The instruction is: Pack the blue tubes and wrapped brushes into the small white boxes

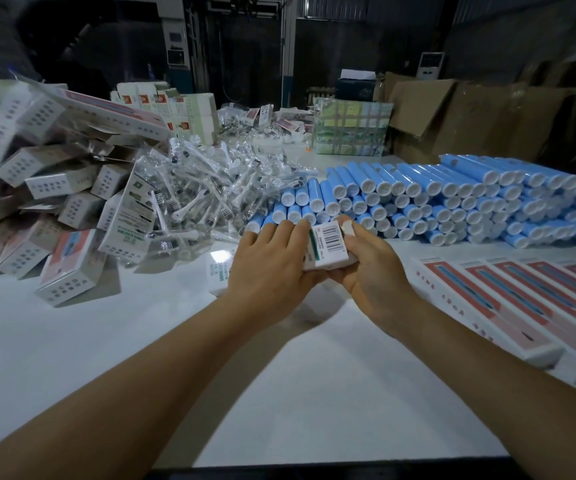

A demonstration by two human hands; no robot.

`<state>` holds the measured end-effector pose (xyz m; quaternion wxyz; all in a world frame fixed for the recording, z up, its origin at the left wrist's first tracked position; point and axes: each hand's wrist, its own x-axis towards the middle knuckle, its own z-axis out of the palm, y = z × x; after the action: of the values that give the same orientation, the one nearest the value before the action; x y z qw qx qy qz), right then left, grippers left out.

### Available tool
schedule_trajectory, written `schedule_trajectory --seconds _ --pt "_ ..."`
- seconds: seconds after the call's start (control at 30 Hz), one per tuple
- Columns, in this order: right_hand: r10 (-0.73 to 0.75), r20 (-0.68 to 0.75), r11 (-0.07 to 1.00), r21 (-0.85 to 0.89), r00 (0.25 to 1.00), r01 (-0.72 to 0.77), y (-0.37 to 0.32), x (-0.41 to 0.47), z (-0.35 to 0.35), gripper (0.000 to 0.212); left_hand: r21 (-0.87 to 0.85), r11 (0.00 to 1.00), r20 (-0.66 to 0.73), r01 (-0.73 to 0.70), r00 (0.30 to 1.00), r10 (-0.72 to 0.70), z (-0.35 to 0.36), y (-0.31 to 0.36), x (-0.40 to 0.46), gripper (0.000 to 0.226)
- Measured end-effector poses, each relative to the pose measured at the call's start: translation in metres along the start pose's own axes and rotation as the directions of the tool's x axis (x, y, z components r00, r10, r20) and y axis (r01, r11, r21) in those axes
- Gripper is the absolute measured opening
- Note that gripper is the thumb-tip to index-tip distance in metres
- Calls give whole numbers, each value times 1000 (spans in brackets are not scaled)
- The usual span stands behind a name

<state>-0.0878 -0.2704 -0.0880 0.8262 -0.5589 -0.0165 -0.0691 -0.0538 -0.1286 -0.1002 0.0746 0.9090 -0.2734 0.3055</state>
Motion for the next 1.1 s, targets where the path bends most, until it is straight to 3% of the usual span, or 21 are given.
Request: schedule_trajectory --seconds 0.37,0.47,0.6,0.7,0.83,1.1 --pt "-6 -115 1000 -5 993 6 8 3 0 43 111 993 76 -30 997 22 2 1 -1 77" --pt "-37 -201 991 -136 979 9 11 3 0 49 119 991 88 -54 995 44 3 5 -1 73" --pt "-232 -264 924 -361 936 127 17 2 -1 45 46 998 49 -36 998 33 0 11 -2 72" --pt "-275 -233 902 -398 933 167 21 1 -3 43 21 999 32 -38 999 37 0 11 -1 74" --pt "-225 -193 894 -431 955 124 22 1 0 52 48 998 56 -37 998 35 -1 8 -1 79" --pt "-248 -96 706 -699 964 113 29 0 3 52 105 993 82 -46 996 38 1 9 -3 73"
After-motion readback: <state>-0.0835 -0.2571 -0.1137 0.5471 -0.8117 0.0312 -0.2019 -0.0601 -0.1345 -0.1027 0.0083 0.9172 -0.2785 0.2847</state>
